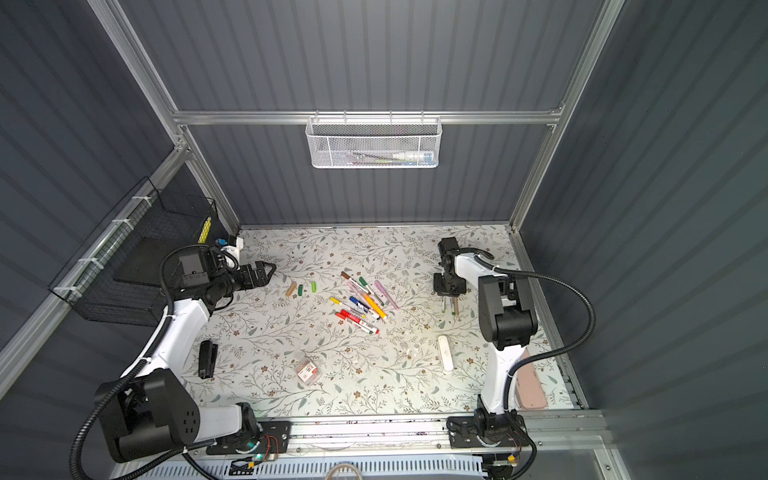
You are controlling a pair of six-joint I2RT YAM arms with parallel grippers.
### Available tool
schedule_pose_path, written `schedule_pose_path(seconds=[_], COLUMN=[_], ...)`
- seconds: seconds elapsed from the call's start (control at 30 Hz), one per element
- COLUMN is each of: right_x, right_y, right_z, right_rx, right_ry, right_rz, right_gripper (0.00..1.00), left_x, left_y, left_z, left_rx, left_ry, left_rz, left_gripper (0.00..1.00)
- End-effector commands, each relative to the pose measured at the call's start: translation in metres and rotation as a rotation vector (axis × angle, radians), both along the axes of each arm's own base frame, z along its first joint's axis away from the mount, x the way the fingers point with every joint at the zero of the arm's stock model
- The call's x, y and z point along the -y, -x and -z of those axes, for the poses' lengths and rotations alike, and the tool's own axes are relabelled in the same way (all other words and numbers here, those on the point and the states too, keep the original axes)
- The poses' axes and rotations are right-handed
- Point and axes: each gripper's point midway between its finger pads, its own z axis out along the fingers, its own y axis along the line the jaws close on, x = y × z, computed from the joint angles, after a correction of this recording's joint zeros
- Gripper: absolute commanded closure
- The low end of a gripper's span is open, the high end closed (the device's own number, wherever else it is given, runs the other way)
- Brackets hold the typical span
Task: Open the pen caps
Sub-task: 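Move the right gripper over the lilac pen in the pile and lower it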
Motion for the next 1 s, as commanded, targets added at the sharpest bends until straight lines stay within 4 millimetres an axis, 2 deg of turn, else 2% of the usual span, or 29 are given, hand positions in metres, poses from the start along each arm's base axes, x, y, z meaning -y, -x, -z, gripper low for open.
schedule_pose_path(seconds=[0.0,0.1,0.23,0.4,0.53,0.73,0.97], right_x=[-0.009,-0.033,-0.079,-0.126,-0.156,-0.181,-0.188], right_y=[-0.003,-0.005,-0.006,-0.011,-0.010,-0.006,0.001], right_z=[-0.044,-0.066,-0.076,-0.064,-0.052,-0.036,-0.017], right_rx=[0.074,0.129,0.148,0.121,0.095,0.051,-0.001], right_ry=[-0.004,-0.055,-0.134,-0.155,-0.141,-0.131,-0.122], right_rz=[-0.026,-0.076,-0.164,-0.260,-0.331,-0.389,-0.414], right_gripper=[0.73,0.72,0.71,0.68,0.67,0.67,0.68], left_x=[0.000,-0.001,-0.003,-0.005,-0.006,-0.006,-0.006], left_y=[0.001,0.001,0.001,0.002,0.003,0.003,0.003], left_z=[-0.002,-0.002,-0.001,-0.003,-0.002,-0.005,-0.006], left_rx=[0.000,0.007,-0.002,0.006,0.012,0.007,0.008], left_ry=[0.022,0.021,0.022,0.020,0.018,0.029,0.032], left_rz=[0.000,0.000,-0.007,-0.010,-0.011,-0.015,-0.016], left_gripper=[0.00,0.00,0.00,0.00,0.00,0.00,0.00])
